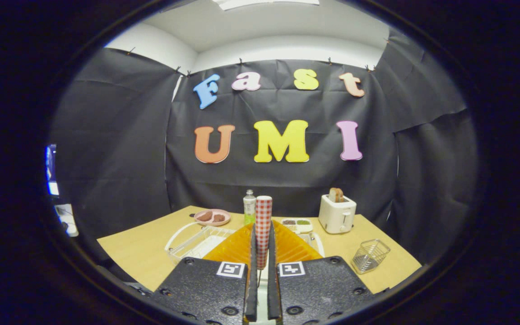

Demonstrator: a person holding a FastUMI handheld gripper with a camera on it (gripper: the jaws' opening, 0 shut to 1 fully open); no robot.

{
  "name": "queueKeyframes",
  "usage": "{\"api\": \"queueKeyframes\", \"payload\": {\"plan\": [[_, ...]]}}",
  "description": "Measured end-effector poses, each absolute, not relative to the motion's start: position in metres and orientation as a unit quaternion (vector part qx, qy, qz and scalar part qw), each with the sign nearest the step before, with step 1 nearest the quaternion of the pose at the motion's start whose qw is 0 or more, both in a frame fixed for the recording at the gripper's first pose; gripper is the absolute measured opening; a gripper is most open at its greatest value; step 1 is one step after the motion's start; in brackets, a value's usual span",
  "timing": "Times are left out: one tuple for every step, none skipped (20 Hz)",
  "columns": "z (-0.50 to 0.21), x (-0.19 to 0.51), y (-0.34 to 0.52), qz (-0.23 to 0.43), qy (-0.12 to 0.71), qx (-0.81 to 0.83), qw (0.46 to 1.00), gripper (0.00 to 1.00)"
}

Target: Take the plate from the dish rack, then take the spoon from the basket and place it into the plate.

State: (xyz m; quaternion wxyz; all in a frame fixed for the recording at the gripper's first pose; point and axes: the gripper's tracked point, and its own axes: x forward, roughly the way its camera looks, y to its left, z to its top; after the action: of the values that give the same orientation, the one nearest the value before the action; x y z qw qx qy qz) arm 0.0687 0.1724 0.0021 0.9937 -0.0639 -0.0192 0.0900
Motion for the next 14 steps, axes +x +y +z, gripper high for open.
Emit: {"api": "queueKeyframes", "payload": {"plan": [[-0.010, 0.066, 0.182, 0.091, -0.018, -0.065, 0.994, 0.14], [-0.020, 0.064, 0.193, 0.096, -0.017, -0.063, 0.993, 0.14], [-0.031, 0.061, 0.204, 0.106, -0.016, -0.060, 0.992, 0.14], [-0.039, 0.059, 0.211, 0.110, -0.017, -0.057, 0.992, 0.15], [-0.046, 0.056, 0.210, 0.105, -0.018, -0.050, 0.993, 0.15], [-0.053, 0.056, 0.208, 0.096, -0.019, -0.040, 0.994, 0.15], [-0.062, 0.056, 0.206, 0.088, -0.015, -0.031, 0.995, 0.15], [-0.069, 0.056, 0.202, 0.080, -0.012, -0.023, 0.996, 0.15], [-0.075, 0.057, 0.198, 0.072, -0.010, -0.017, 0.997, 0.15], [-0.081, 0.059, 0.194, 0.066, -0.008, -0.013, 0.998, 0.15], [-0.088, 0.062, 0.194, 0.067, -0.006, -0.008, 0.998, 0.16], [-0.095, 0.065, 0.194, 0.070, 0.000, -0.006, 0.998, 0.16], [-0.103, 0.068, 0.192, 0.071, 0.007, -0.009, 0.997, 0.16], [-0.108, 0.069, 0.188, 0.068, 0.014, -0.010, 0.998, 0.16]]}}
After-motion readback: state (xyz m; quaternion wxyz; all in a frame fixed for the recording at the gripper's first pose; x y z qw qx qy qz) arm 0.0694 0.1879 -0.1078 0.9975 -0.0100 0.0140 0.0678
